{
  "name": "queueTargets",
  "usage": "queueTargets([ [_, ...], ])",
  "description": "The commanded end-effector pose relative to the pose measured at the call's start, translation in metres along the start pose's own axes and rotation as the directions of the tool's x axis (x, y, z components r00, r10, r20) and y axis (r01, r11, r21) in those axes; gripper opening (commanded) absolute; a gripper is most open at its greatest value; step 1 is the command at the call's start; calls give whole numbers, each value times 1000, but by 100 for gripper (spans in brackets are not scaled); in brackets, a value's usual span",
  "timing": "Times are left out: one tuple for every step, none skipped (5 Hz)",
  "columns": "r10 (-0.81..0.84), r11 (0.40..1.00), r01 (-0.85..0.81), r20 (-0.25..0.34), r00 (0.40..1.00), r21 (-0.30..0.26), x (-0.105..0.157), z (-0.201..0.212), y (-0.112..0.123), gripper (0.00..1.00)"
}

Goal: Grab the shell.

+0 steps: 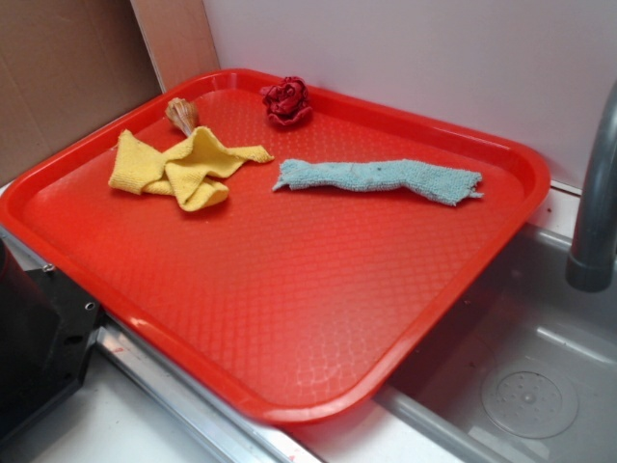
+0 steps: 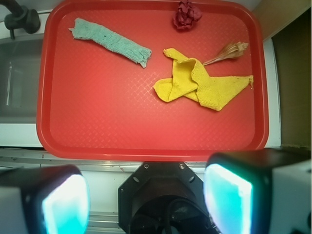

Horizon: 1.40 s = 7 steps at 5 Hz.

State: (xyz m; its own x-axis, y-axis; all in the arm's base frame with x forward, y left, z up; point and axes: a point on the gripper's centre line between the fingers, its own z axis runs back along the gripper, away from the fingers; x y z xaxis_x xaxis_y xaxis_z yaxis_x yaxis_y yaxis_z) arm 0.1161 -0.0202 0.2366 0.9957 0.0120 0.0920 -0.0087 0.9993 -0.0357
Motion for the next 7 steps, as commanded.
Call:
queueTargets([
  [0,1000,0,0,1000,0,0,0,0,100],
  [136,990,-136,9,991,20,13,-5,11,100],
  [372,927,-375,105,922,12,24,-15,23,100],
  [579,807,-590,162,799,27,45,-34,45,100],
  [758,638,-769,216,616,-43,74,-61,79,100],
  [872,434,-900,274,405,-50,93,-81,110,100],
  [895,301,-953,349,277,-15,113,-112,135,100],
])
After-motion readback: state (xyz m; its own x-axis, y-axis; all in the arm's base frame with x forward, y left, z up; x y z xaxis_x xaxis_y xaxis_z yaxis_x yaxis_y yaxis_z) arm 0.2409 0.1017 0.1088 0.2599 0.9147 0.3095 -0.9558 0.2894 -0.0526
